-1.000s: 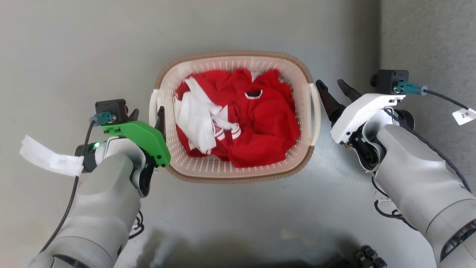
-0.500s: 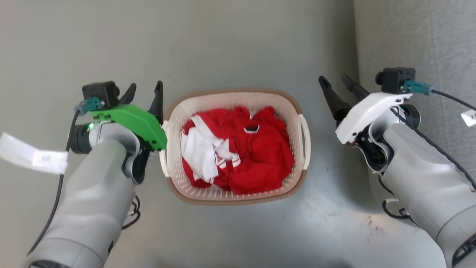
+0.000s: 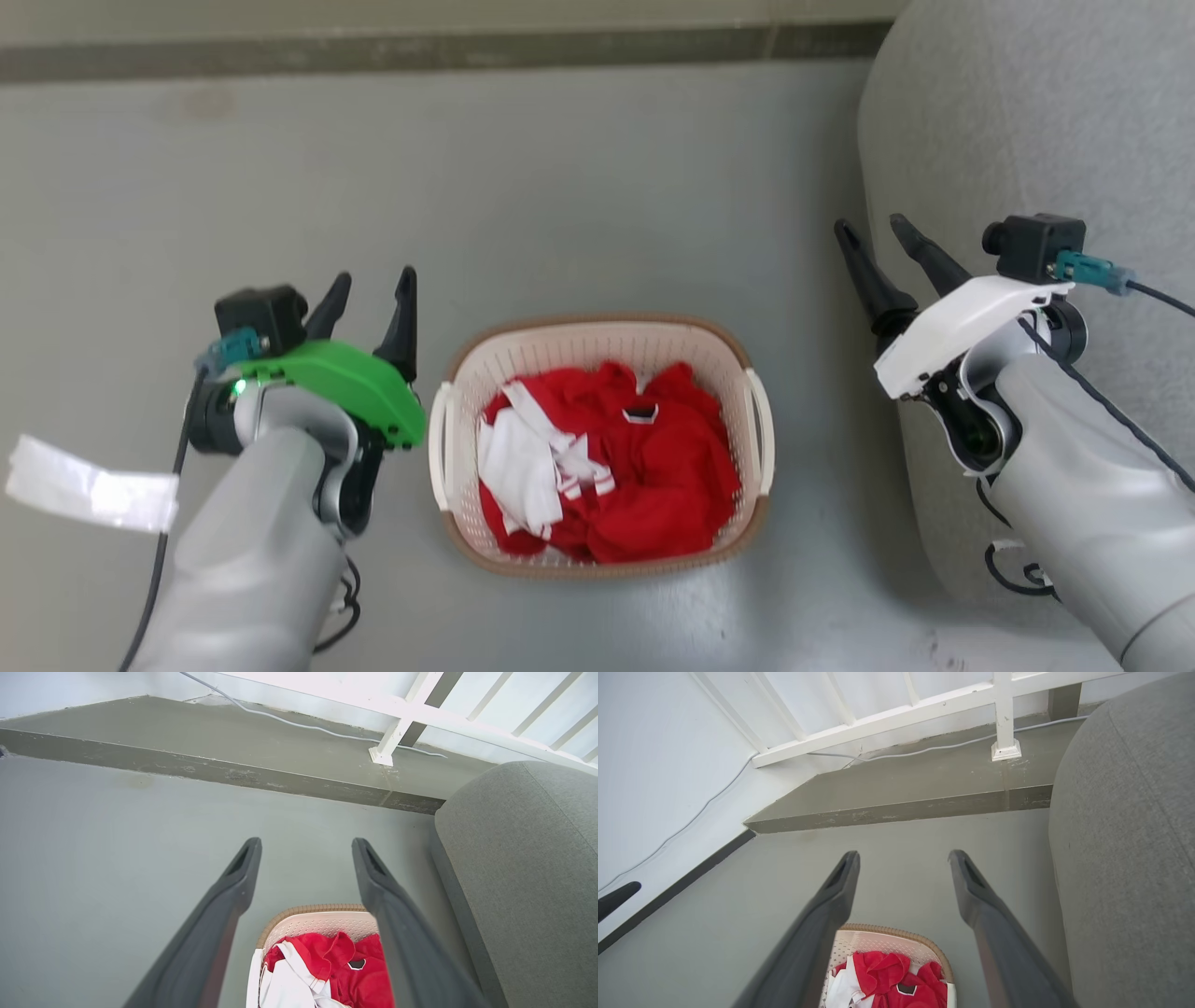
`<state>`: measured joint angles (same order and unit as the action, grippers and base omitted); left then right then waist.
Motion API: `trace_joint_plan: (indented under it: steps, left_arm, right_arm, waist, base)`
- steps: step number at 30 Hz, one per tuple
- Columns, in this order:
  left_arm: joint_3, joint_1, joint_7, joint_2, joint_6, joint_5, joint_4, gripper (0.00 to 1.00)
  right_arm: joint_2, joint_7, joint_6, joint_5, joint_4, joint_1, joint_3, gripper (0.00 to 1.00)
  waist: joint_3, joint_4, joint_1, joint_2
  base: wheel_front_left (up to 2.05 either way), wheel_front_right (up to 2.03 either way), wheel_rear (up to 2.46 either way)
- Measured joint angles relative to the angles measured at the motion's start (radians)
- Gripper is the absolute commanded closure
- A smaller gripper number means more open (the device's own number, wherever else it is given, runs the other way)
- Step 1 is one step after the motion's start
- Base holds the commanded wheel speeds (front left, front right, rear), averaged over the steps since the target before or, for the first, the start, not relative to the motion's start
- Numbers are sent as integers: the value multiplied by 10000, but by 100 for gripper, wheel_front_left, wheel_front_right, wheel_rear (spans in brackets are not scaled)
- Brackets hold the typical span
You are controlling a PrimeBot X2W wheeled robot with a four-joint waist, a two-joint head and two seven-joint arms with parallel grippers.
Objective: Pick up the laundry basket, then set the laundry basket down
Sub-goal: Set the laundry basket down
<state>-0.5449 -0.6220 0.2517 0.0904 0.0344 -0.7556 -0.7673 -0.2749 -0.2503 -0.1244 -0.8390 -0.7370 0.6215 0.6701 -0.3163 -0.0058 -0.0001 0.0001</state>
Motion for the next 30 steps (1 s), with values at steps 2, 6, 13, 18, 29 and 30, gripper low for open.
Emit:
trace_joint_plan:
  steps: [2,6,13,18,29,30]
  left_arm:
    - [207,300,0,2,-48,240,240,0]
    - [445,882,0,61,-75,560,750,0]
    - [1066,1988,0,130,-98,999,1505,0]
    - [1561,2753,0,125,-100,1112,2243,0]
    - [2211,3817,0,96,-98,1724,3668,0]
    - [2272,3883,0,98,-98,1758,3776,0]
  right_arm:
    - [10,0,0,198,274,-196,-234,0]
    - [115,-2,0,642,648,-719,-525,0]
    - [173,0,17,1206,1106,-1924,-1168,0]
    - [265,0,219,1563,1569,-2647,-1555,0]
    - [337,-2,662,2464,2859,-3564,-2638,0]
    - [339,-2,665,2535,2964,-3651,-2702,0]
  waist:
    - [275,21,0,0]
    - [822,44,0,0]
    - [1783,37,0,0]
    - [2417,28,0,0]
    - [3013,97,0,0]
    - [3024,107,0,0]
  base:
    - [0,0,0]
    - [0,0,0]
    - [0,0,0]
    - [0,0,0]
    - [0,0,0]
    - [0,0,0]
